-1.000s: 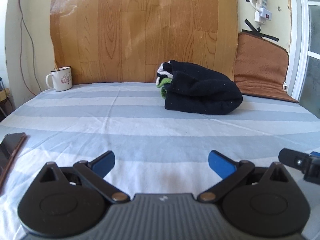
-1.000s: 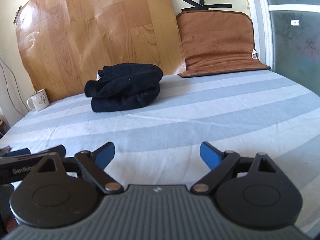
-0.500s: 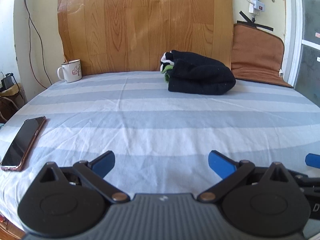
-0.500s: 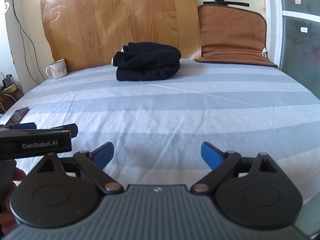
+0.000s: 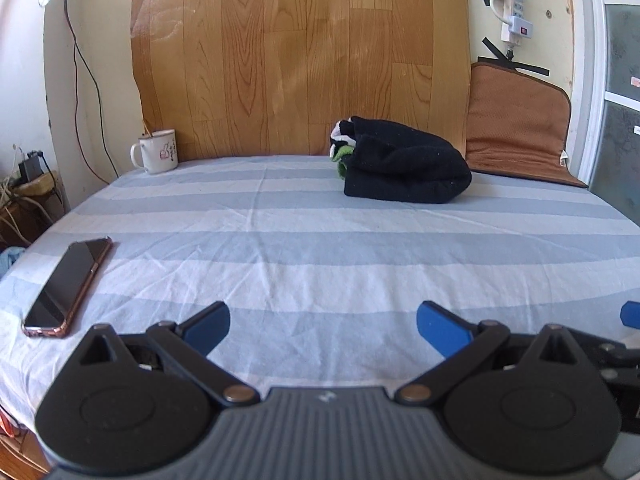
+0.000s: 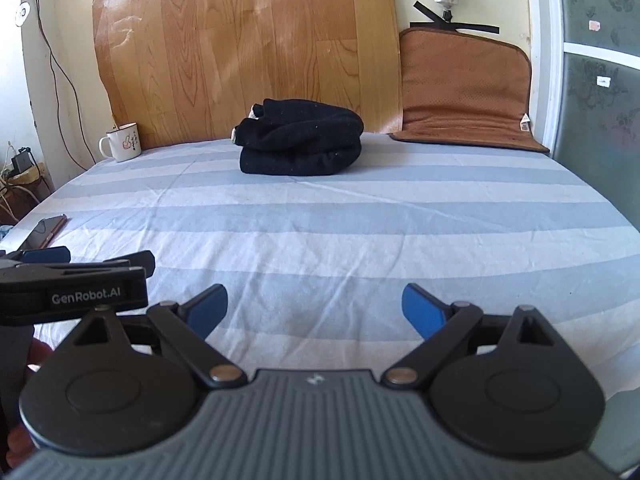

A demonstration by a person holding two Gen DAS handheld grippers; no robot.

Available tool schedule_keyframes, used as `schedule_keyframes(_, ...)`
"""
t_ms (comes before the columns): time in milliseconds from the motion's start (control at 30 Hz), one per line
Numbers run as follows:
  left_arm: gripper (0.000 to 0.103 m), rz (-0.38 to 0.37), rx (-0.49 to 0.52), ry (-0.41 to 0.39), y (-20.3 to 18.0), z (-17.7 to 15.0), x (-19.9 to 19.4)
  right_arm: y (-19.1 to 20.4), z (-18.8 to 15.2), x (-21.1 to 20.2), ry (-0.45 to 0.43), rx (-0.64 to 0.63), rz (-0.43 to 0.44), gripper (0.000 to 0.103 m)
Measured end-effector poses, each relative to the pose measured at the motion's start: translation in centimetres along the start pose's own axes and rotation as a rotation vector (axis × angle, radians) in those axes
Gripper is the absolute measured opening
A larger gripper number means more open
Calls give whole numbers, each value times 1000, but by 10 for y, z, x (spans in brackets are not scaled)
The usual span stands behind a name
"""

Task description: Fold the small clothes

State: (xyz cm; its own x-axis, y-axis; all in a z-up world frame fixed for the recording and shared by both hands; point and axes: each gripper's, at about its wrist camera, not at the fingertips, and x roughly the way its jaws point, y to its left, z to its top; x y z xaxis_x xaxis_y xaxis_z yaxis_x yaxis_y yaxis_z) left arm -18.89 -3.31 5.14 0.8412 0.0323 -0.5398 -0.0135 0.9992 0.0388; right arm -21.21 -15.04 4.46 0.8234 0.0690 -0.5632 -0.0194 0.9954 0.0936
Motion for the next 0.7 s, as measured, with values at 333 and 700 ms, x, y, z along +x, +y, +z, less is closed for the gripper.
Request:
schedule_keyframes(333, 103, -16, 36, 19, -3, 19, -22, -8, 13, -31, -7, 84, 66, 96)
schedule_keyframes(700, 103, 33, 81, -32, -4, 23, -39, -3, 18, -56, -145, 110, 87, 103)
